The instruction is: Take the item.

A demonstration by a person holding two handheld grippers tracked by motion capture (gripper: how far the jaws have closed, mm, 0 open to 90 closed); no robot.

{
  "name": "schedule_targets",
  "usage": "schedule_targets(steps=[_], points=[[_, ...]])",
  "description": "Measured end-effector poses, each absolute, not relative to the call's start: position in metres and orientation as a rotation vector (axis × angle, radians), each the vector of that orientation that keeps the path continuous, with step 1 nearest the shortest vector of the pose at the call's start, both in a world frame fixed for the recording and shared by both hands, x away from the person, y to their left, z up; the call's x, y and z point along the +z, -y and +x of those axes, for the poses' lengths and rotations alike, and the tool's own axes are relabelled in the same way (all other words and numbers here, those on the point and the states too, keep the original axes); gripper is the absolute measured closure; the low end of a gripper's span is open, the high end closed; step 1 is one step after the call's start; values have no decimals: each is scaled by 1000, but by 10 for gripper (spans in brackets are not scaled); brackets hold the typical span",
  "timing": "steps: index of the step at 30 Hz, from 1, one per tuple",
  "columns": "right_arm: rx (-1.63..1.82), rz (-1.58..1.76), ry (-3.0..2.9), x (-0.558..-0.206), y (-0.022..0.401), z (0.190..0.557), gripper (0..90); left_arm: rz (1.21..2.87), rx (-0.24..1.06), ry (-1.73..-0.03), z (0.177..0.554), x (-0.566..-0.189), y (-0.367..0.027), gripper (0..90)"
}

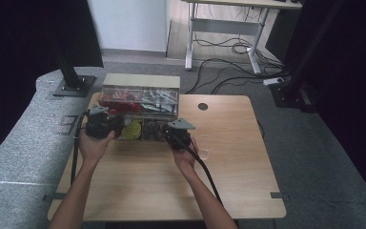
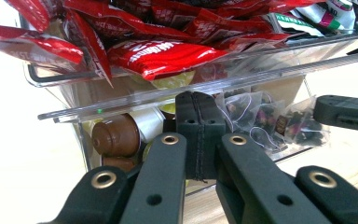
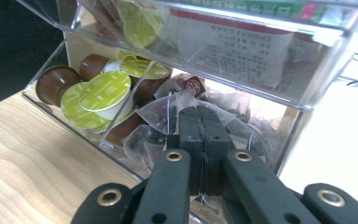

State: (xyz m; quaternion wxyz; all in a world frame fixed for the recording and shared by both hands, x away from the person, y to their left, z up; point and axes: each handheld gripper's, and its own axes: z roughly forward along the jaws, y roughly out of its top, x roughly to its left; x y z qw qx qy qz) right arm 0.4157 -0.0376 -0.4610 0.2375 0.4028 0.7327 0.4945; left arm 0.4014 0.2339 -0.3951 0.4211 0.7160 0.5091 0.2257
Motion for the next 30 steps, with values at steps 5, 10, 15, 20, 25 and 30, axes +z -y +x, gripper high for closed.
schedule_targets(steps=[5,10,15,20,25,30], points=[[1372,1097,-2000,-456,45,409,888,1791,566,-1271,401,-396,-233,900],[1382,1083,-1996,-453,51,403,888,1793,569,-1273,401,-396,-232,900],[1392,1078,-1986,-451,57,399,888,1791,569,-1273,401,-396,-232,900],[1398,1077,-1975,-449,64,396,889,1792,567,-1274,401,-396,-233,900],[1404,1074,-1961,-446,70,393,889,1791,567,-1274,401,-396,-232,900],[1408,1071,-1948,-443,74,391,889,1793,566,-1273,401,-395,-233,900]])
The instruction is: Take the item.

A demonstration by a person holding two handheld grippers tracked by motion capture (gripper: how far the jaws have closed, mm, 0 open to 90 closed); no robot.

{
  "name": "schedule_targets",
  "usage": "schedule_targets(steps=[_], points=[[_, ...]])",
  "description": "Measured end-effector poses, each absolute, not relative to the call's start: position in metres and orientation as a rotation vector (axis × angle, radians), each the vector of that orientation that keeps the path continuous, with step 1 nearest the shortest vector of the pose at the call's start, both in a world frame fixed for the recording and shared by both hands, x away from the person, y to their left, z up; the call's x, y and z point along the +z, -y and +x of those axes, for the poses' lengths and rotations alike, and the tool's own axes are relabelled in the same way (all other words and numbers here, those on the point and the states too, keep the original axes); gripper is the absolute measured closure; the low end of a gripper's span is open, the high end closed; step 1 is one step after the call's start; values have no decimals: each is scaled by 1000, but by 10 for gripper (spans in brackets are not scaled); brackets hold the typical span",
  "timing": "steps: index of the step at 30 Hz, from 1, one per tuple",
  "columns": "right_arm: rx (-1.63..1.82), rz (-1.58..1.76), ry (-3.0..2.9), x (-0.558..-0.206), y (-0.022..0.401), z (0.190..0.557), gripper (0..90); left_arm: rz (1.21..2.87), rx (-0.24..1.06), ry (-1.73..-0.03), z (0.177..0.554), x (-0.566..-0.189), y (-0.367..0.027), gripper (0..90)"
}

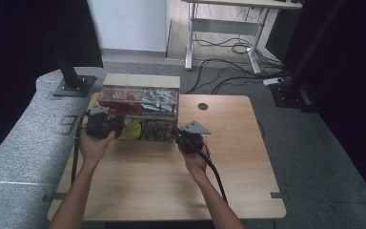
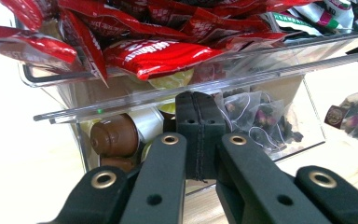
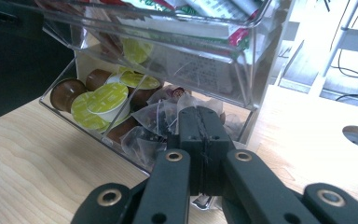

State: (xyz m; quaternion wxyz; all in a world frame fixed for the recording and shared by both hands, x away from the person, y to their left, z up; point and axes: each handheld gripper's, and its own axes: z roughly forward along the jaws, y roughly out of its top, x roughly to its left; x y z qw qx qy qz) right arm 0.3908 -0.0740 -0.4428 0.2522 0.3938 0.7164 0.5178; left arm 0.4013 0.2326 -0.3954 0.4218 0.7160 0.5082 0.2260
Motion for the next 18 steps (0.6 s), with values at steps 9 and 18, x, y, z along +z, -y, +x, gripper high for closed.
schedule_targets(steps=[9,18], points=[[1411,1064,-1934,-438,81,388,888,1794,567,-1274,401,-395,-232,900],[1410,1086,-1916,-438,91,388,889,1792,566,-1273,401,-396,-233,900]])
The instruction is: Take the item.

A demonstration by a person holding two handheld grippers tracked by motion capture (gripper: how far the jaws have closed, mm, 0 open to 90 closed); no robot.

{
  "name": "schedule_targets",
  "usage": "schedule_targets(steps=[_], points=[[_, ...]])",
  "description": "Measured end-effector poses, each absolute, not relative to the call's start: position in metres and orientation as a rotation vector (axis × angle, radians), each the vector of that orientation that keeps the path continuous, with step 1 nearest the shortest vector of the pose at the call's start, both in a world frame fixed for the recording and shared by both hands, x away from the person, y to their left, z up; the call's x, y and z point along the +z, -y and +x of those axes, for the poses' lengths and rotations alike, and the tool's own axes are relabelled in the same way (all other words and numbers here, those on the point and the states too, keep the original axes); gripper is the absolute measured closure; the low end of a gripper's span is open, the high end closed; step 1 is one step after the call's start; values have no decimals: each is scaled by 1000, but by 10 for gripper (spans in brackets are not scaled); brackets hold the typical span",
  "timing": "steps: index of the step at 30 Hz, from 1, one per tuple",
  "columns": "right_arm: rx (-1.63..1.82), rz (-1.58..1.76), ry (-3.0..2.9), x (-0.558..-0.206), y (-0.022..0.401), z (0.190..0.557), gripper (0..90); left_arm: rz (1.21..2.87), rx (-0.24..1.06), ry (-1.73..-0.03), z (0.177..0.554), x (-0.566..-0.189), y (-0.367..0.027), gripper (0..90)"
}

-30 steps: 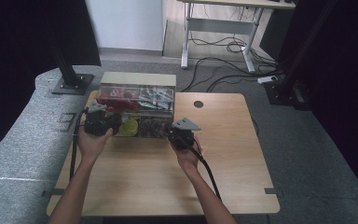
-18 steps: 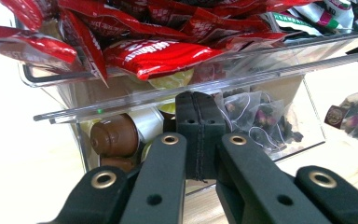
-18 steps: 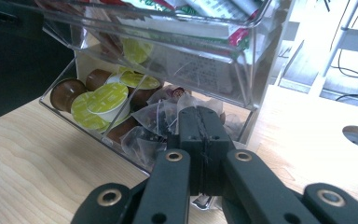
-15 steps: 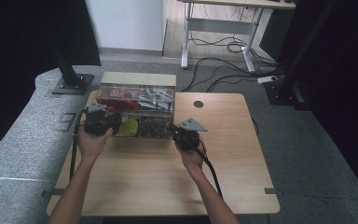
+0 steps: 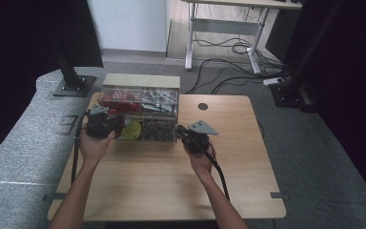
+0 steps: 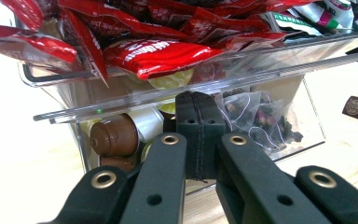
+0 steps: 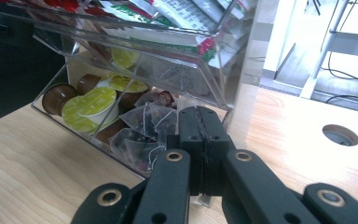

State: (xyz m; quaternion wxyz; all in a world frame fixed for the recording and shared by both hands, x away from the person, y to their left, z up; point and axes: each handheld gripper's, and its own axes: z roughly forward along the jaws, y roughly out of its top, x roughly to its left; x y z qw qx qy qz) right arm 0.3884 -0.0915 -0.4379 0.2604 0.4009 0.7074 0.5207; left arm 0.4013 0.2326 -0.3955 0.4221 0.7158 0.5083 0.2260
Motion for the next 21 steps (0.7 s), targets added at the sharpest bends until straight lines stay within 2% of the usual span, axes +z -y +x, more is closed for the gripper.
schedule_targets(steps=[21], points=[[1404,1152,-1861,-439,121,390,889,1790,560,-1273,401,-396,-233,900]])
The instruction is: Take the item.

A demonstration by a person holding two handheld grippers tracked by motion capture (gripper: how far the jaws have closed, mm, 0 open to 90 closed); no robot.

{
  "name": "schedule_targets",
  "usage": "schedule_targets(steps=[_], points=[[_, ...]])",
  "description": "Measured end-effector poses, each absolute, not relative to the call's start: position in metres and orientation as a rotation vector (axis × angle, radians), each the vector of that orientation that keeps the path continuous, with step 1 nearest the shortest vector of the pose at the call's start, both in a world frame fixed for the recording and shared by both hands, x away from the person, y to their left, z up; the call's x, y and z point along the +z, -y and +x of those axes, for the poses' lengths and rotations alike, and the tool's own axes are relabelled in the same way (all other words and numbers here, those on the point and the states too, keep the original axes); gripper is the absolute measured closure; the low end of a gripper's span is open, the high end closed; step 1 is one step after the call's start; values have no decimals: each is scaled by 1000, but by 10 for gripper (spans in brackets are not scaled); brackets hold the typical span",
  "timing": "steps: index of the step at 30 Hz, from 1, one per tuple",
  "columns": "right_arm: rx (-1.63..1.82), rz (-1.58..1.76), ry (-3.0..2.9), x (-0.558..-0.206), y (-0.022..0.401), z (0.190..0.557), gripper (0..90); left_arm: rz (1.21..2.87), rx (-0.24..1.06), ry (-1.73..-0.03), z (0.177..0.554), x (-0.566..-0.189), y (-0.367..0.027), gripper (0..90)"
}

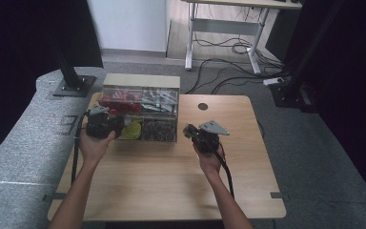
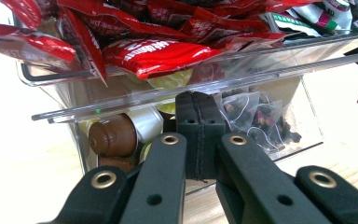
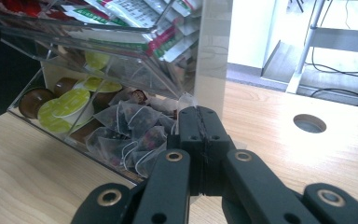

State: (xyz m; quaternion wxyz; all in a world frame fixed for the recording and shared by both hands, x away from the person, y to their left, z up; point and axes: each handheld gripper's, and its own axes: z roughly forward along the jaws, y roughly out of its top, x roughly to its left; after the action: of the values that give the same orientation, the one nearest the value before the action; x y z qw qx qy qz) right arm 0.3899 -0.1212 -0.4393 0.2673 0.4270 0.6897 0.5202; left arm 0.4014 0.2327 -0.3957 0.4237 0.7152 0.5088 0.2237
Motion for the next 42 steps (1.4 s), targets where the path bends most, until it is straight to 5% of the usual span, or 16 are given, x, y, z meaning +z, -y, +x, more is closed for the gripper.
schedule_targets(steps=[42], points=[[1363,1193,-1793,-435,163,382,888,1788,558,-1275,402,-395,-232,900]])
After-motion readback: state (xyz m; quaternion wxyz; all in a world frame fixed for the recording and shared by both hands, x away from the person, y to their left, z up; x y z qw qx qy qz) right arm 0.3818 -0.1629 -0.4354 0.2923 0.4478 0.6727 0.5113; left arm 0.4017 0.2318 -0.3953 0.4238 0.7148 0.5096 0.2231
